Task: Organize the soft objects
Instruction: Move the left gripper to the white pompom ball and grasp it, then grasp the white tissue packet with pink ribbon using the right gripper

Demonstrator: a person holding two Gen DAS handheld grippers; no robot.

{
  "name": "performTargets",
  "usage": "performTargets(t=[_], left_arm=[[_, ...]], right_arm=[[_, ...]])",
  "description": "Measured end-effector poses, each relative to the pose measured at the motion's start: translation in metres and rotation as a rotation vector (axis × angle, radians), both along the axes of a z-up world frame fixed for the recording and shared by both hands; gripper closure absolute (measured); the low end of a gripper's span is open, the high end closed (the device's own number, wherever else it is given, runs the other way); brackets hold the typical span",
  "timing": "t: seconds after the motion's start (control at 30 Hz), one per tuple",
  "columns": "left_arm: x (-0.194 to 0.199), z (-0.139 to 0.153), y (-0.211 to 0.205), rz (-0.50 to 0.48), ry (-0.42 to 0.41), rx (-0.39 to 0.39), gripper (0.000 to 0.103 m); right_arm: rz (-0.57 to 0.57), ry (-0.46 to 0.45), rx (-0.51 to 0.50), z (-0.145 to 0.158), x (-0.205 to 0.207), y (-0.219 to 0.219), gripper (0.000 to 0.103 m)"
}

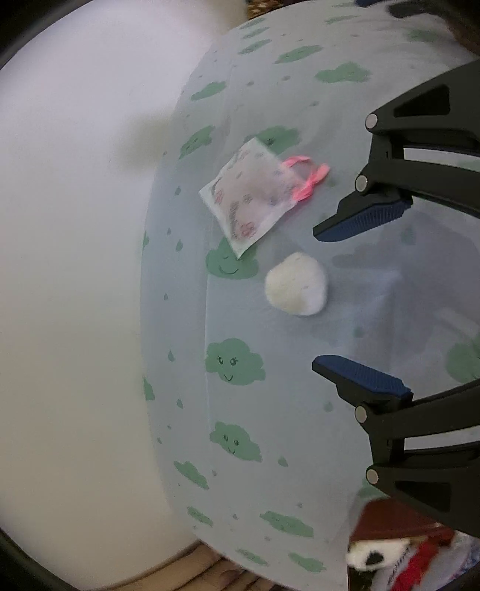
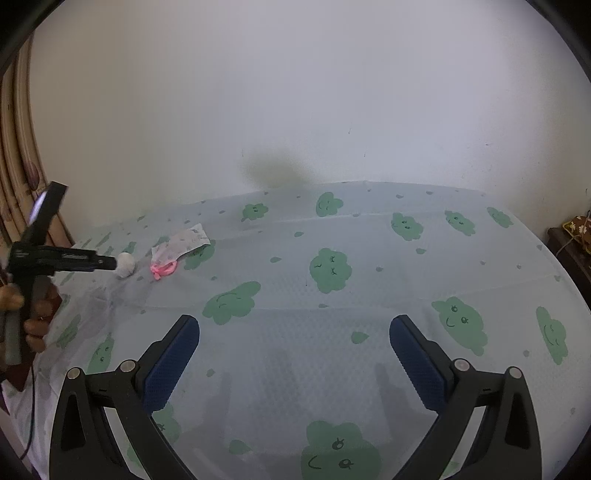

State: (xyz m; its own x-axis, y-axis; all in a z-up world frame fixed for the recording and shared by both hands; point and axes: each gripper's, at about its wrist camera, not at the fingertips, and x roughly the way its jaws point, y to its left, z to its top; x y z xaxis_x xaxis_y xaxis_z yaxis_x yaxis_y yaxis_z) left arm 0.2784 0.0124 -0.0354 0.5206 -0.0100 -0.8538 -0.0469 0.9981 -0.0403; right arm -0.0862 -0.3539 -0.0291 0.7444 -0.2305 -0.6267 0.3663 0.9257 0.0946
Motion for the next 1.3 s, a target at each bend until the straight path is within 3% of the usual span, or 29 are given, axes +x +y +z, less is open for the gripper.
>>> performTargets(t=[0.1,0.4,0.43,0.47,0.5,0.57,0.77,1.0,1.17,1.3], left_arm=[[0.010,-0.006,0.007,0.018,0.003,-0.053,0.037],[0.028,-0.033,0.006,0.008,0.041,-0.070,0.039],[0.026,-0.033,0.004,-0.007,0.016,-0.047,0.062],[0.025,-0.033,0.002,-0.008,0.019,0.014,0.075],[0.023,-0.031,0.001,-0.007,0.017,0.030,0.081],[0.014,-0.028,0.007,0.024,0.023,-0.024,0.083],[-0.069,-0.008,0.007,0.015,-0.019,-0.102,0.084],[-0.175,0.008,-0.008,-0.052,-0.054,-0.096,0.084],[-0.215,0.014,-0.007,-0.057,-0.040,-0.157,0.084],[-0.228,0.015,0.001,-0.045,-0.042,-0.187,0.083]], right_arm=[[0.000,-0.002,0.000,0.000,0.000,0.000,0.000],[-0.004,-0.012,0.006,0.001,-0.001,-0.002,0.000],[-0.005,-0.015,0.007,0.001,-0.001,-0.002,0.000],[-0.006,-0.017,0.009,0.001,-0.002,-0.003,0.000],[-0.008,-0.018,0.011,0.001,-0.002,-0.003,0.000],[-0.016,-0.020,0.018,0.002,-0.002,-0.005,0.000],[-0.020,-0.018,0.028,0.001,-0.002,-0.008,0.000],[-0.022,0.005,0.020,-0.001,0.001,-0.007,0.000],[-0.005,0.044,0.011,-0.003,0.007,-0.004,0.000],[0.147,0.126,0.017,-0.006,0.038,0.015,0.000]])
